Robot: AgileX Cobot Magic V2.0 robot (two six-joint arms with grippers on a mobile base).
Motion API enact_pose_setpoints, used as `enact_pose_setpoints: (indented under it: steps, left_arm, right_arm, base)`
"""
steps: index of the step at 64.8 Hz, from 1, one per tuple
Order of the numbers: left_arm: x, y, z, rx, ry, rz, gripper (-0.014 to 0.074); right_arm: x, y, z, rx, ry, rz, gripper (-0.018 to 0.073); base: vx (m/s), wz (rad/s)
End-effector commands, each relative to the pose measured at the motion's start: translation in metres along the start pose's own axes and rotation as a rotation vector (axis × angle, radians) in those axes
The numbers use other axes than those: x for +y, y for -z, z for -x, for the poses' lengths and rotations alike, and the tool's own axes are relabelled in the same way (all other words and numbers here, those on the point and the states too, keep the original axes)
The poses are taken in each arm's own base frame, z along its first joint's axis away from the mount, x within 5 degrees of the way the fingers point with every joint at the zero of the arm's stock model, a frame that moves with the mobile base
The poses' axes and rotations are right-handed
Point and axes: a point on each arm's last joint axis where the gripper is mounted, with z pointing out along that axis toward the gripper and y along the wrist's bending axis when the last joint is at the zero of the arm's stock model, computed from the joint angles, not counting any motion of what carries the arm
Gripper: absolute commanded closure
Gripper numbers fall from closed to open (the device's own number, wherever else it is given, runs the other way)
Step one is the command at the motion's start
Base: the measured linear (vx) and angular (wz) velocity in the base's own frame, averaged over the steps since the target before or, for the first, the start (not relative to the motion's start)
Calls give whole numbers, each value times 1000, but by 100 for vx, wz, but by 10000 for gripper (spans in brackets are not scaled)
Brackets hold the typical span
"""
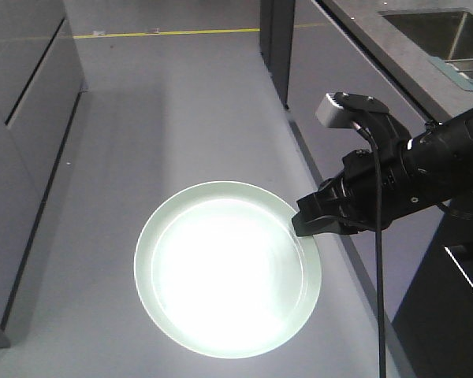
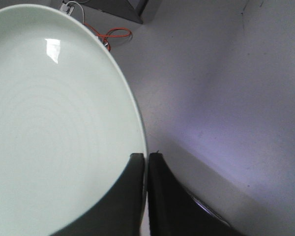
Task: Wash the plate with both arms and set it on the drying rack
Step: 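Drive the base away from the counter holding the plate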
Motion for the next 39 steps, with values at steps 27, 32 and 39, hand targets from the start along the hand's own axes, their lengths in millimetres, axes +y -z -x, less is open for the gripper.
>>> enact_pose_setpoints:
  steps: [27,32,39]
  left_arm:
    - [-1,3,17,-113,10,-4,603]
    - [-1,3,17,-113,10,-4,603]
    - [-1,3,17,-113,10,-4,603]
  right_arm:
    - [10,15,7,-85,19,20,561]
    - [10,15,7,-85,19,20,561]
    - [10,15,7,-85,19,20,561]
  base:
    - [6,32]
    - [7,20]
    - [8,18]
